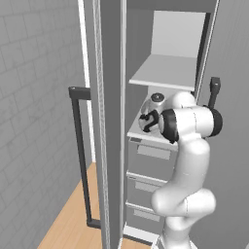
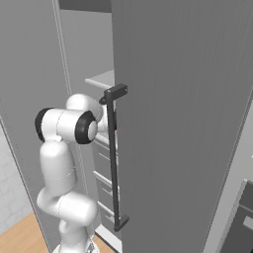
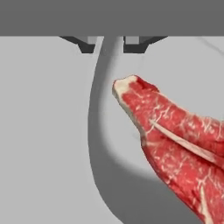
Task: Take the meat container that has the steak and place it on the second highest rack of the freezer. Then take the vegetable container that has the mushrooms and place it on the highest rack of the freezer.
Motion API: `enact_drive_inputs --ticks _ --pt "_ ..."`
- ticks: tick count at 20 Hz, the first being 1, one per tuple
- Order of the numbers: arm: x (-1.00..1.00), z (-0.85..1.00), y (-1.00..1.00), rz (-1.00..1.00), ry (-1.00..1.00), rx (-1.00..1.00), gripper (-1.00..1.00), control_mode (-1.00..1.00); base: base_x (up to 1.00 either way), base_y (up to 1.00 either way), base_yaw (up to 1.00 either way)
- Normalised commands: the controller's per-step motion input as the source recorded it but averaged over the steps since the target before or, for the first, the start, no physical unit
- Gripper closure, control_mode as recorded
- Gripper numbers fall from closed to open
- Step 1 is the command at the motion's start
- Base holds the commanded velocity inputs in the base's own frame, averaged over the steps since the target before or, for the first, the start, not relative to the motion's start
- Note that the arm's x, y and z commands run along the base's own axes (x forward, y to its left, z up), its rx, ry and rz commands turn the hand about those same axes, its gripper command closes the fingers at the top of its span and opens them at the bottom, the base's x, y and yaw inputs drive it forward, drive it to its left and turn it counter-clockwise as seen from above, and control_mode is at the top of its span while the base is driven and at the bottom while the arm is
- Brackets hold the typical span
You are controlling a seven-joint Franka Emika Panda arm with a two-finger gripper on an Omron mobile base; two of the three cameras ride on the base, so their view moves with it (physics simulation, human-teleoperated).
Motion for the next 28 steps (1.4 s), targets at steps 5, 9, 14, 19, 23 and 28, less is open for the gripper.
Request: enact_drive_inputs --ticks 5,9,14,19,23,28 --pt "-0.15 -0.01 -0.01 -0.04 -0.24 0.00 -1.00 -1.00 0.00 0.00 0.00" --pt "-0.66 0.03 0.00 -0.06 -0.49 0.00 -1.00 -1.00 0.00 0.00 0.00" --pt "-0.98 0.48 0.35 -0.03 -0.38 0.00 -1.00 -1.00 0.00 0.00 0.00" --pt "-0.91 0.66 0.89 -0.02 -0.13 -0.05 -1.00 -1.00 0.00 0.00 0.00" --pt "-0.97 0.74 0.58 0.00 -0.09 -0.05 -1.00 -1.00 0.00 0.00 0.00" --pt "-1.00 0.76 0.00 0.00 -0.01 -0.02 -1.00 -1.00 0.00 0.00 0.00"
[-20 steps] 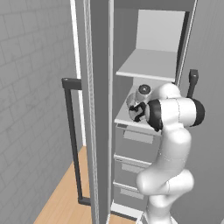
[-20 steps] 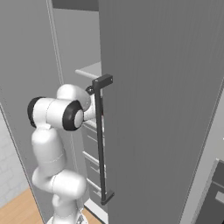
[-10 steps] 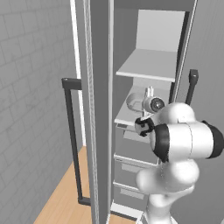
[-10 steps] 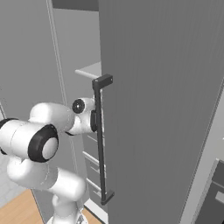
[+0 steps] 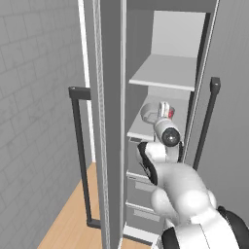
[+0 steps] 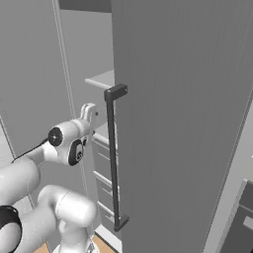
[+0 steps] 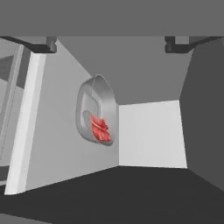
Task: Take the meat container that has the steak and place it on the second highest rack of the freezer. Then take the vegetable container that has the mushrooms and place it on the highest rack of the freezer.
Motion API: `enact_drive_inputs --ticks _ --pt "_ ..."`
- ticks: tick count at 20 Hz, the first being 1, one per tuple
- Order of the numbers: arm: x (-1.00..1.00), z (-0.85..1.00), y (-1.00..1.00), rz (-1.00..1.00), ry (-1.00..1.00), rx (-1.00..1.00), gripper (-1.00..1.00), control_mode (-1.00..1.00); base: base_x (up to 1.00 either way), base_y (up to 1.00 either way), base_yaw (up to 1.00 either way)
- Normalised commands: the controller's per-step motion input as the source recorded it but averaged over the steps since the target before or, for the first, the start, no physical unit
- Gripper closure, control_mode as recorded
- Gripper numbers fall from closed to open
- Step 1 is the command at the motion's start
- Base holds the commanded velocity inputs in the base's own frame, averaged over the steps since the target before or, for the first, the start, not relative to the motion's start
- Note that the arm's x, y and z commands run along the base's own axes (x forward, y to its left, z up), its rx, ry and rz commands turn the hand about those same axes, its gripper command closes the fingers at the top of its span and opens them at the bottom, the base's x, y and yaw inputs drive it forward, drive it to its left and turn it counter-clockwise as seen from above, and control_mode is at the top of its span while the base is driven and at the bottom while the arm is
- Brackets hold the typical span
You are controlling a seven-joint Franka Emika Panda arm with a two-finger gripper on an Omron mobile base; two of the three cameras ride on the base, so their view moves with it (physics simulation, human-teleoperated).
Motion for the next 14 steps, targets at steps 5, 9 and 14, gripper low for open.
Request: enact_drive_inputs --ticks 5,9,14 --pt "-1.00 0.76 0.00 0.00 0.12 -0.02 -1.00 -1.00 0.00 0.00 0.00" --pt "-1.00 0.47 0.00 0.00 0.22 0.00 -1.00 -1.00 0.00 0.00 0.00" --pt "-1.00 0.02 0.00 0.00 0.27 -0.02 -1.00 -1.00 0.00 0.00 0.00"
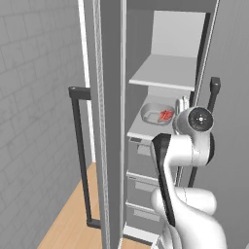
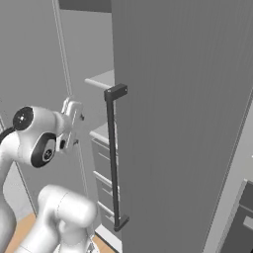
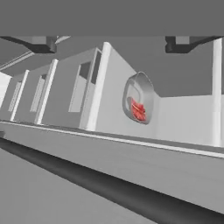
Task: Take the meat container that has the steak and place it on the second highest rack of the freezer. Then take the vegetable container that has the mushrooms and place it on the highest rack of the freezer.
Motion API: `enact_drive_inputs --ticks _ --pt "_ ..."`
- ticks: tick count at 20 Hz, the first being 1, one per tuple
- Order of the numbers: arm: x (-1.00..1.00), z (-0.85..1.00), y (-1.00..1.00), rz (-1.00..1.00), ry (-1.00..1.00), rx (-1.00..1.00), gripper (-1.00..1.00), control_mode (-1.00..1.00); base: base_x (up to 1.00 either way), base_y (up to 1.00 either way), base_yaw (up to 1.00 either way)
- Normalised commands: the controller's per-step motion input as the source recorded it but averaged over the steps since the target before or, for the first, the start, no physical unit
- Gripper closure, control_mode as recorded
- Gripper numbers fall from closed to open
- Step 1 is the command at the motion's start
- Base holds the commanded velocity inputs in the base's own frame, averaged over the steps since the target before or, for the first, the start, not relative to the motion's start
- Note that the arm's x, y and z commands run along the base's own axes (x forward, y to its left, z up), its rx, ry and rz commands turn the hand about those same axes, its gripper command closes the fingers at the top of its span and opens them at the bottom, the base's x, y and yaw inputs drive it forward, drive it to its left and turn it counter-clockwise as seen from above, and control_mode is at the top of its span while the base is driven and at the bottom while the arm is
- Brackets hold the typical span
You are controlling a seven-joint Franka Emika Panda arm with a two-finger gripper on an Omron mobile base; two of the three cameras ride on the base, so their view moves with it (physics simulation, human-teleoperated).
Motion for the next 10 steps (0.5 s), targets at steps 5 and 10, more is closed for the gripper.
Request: enact_drive_inputs --ticks 5,10 --pt "-0.99 -0.66 0.07 0.00 0.31 -0.12 -1.00 -1.00 0.00 0.00 0.00" --pt "-0.95 -0.60 0.00 0.00 -0.05 -0.06 -1.00 -1.00 0.00 0.00 0.00"
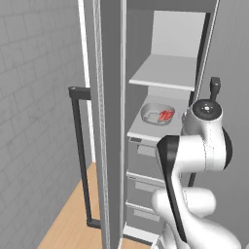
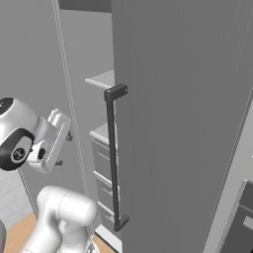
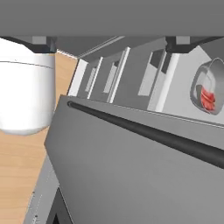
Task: Take the meat container that has the steak and place it on the second highest rack of the freezer. Then take the vegetable container that has the mushrooms and place it on the highest rack of the freezer.
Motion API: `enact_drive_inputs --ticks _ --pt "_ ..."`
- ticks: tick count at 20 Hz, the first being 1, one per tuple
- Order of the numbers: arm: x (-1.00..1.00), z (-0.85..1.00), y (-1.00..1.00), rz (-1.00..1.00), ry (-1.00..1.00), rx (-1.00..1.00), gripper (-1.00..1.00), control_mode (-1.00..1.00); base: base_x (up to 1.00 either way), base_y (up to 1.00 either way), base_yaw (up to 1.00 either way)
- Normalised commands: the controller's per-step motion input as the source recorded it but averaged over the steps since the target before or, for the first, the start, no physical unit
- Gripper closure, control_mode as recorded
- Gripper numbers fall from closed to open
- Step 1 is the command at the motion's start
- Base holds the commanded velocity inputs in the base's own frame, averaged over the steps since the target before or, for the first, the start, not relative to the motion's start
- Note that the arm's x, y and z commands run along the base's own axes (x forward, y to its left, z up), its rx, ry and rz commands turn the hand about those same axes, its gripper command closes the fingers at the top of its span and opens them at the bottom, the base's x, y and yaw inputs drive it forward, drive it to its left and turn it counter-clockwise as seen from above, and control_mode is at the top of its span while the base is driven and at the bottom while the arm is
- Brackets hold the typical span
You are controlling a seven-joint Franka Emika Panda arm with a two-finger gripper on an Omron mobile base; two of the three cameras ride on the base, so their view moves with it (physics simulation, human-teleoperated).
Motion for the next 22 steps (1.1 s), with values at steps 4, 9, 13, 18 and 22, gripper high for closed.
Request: enact_drive_inputs --ticks 4,9,13,18,22 --pt "-0.55 -0.31 0.00 0.00 -0.04 -0.07 -1.00 -1.00 0.00 0.00 0.00" --pt "-0.30 -0.16 0.00 0.01 -0.03 -0.03 -1.00 1.00 -0.32 -0.02 0.00" --pt "0.00 0.00 0.00 0.00 0.00 0.00 -1.00 1.00 -0.90 -0.34 0.00" --pt "0.00 0.00 0.00 0.00 0.00 0.00 -1.00 1.00 -0.42 -0.68 -0.01" --pt "0.00 0.00 0.00 0.00 0.00 0.00 -1.00 1.00 -0.05 -1.00 -0.05"
